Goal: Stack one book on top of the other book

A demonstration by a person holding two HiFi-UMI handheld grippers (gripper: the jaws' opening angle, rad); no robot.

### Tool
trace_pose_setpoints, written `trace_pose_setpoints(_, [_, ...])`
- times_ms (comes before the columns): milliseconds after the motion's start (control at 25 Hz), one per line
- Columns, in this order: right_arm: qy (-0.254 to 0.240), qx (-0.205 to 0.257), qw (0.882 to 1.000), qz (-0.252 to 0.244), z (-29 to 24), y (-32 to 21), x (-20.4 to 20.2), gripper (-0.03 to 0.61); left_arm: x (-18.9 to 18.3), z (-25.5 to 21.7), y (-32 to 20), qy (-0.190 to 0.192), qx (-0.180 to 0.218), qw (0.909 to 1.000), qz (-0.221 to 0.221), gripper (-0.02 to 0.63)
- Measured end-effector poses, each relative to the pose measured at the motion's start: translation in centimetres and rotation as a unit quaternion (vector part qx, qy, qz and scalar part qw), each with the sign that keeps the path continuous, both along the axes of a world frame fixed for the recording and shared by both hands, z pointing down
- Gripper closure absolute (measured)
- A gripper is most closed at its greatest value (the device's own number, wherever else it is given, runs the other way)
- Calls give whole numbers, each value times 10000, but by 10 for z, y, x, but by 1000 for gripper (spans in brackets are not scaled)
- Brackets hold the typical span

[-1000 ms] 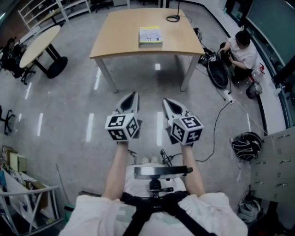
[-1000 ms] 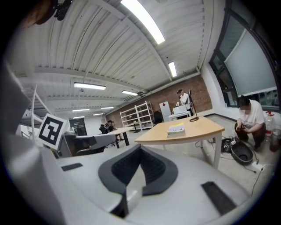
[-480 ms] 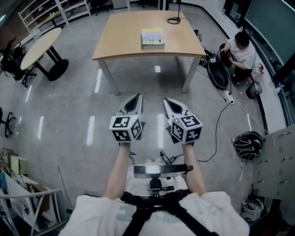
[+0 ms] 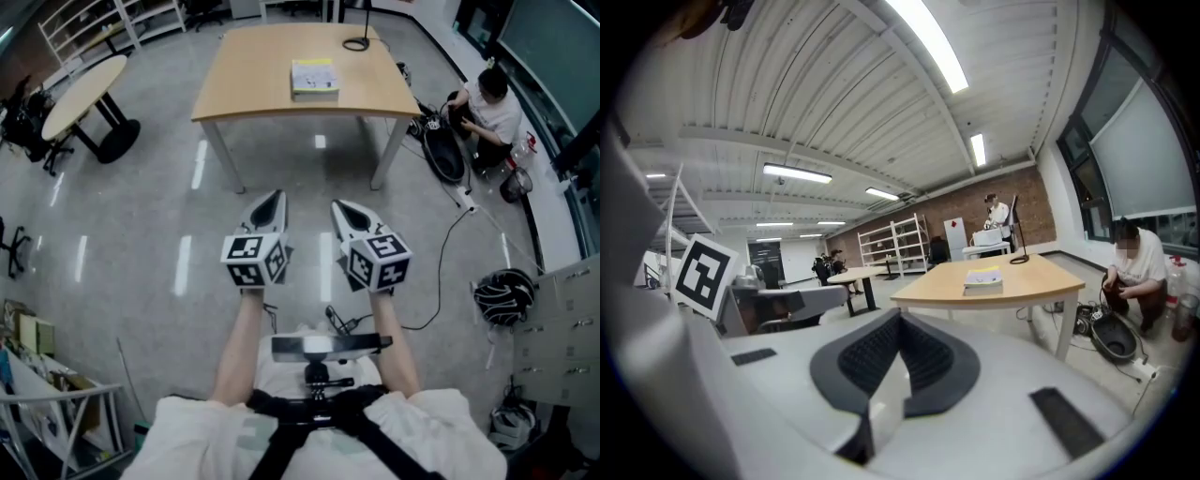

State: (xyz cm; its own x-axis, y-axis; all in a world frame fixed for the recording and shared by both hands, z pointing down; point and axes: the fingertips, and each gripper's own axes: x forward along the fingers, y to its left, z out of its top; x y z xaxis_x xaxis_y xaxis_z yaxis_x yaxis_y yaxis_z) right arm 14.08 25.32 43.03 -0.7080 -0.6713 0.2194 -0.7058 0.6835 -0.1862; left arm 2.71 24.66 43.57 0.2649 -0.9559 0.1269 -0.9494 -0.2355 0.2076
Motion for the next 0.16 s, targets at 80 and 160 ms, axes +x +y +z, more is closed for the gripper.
trace_pose_setpoints(80, [10,20,10000,-4,-1,-1,-2,580,-5,-1,-1,24,16,10000,-35,600])
trace_pose_setpoints(160, [23,28,10000,0,-1,-2,-4,580,-8,-2,-2,55,25,10000,-63,600])
